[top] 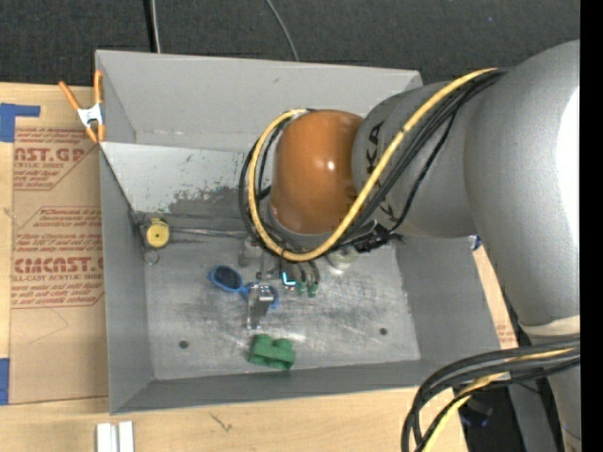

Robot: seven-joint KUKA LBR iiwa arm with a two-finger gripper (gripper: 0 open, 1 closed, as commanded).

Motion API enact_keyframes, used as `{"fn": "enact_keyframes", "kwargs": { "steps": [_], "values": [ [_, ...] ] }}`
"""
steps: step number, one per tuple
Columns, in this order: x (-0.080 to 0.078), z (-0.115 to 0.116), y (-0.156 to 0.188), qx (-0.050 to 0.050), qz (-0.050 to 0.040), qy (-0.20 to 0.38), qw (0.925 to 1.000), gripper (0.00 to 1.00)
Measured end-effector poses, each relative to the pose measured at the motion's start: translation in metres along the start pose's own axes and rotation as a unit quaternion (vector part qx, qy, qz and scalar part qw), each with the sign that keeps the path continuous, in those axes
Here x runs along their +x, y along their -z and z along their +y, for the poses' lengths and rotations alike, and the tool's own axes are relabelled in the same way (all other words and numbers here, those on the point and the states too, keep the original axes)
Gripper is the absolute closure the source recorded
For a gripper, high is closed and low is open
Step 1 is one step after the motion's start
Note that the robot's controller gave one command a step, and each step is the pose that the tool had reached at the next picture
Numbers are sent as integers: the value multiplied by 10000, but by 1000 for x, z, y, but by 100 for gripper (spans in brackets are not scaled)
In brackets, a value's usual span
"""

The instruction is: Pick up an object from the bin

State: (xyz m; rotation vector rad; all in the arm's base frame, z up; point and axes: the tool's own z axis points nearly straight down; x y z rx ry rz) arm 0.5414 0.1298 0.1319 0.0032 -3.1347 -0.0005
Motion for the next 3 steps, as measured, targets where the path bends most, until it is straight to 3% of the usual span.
{"fn": "enact_keyframes", "kwargs": {
  "steps": [1,2,3],
  "values": [
    [-43,-26,-60,-24,-71,-406,9991,0],
    [-43,-24,-56,-30,-85,-390,9992,100],
    [-26,-4,79,-18,-78,-589,9982,100]
  ]
}}
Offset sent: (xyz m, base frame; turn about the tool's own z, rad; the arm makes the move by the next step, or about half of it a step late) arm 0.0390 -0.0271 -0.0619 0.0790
